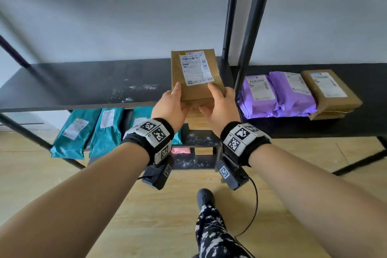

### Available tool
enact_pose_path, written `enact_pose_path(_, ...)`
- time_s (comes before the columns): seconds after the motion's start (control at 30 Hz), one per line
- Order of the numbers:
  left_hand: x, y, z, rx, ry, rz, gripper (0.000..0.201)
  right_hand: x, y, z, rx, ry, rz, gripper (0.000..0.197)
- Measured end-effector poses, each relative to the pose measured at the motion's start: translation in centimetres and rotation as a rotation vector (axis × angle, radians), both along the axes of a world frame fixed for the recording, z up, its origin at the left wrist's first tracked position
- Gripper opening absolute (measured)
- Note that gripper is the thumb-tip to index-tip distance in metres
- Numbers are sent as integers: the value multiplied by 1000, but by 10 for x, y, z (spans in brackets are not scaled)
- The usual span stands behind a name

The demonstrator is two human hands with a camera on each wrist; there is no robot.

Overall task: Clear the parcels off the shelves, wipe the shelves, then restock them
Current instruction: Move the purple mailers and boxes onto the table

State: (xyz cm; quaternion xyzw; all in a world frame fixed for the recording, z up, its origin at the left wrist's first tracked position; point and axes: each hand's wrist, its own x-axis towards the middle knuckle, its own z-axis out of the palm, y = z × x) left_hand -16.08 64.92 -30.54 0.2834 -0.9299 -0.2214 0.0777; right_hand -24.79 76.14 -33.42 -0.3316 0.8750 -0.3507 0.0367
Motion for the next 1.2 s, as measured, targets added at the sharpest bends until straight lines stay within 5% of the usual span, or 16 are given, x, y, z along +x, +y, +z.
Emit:
enact_pose_path(0.27,9,64,-6,-2,3,-120,60,21,77,7,53,-26,-107,69)
enact_pose_path(0.57,-60,146,-13,43,46,-358,52,-18,175,14,80,-59,-337,69)
enact_pose_path(0.87,-188,223,-11,80,87,-459,60,-140,256,18,42,-61,-451,69)
enact_pose_path(1.2,-321,273,-16,95,-49,-357,67,-302,296,9,26,-142,-317,64)
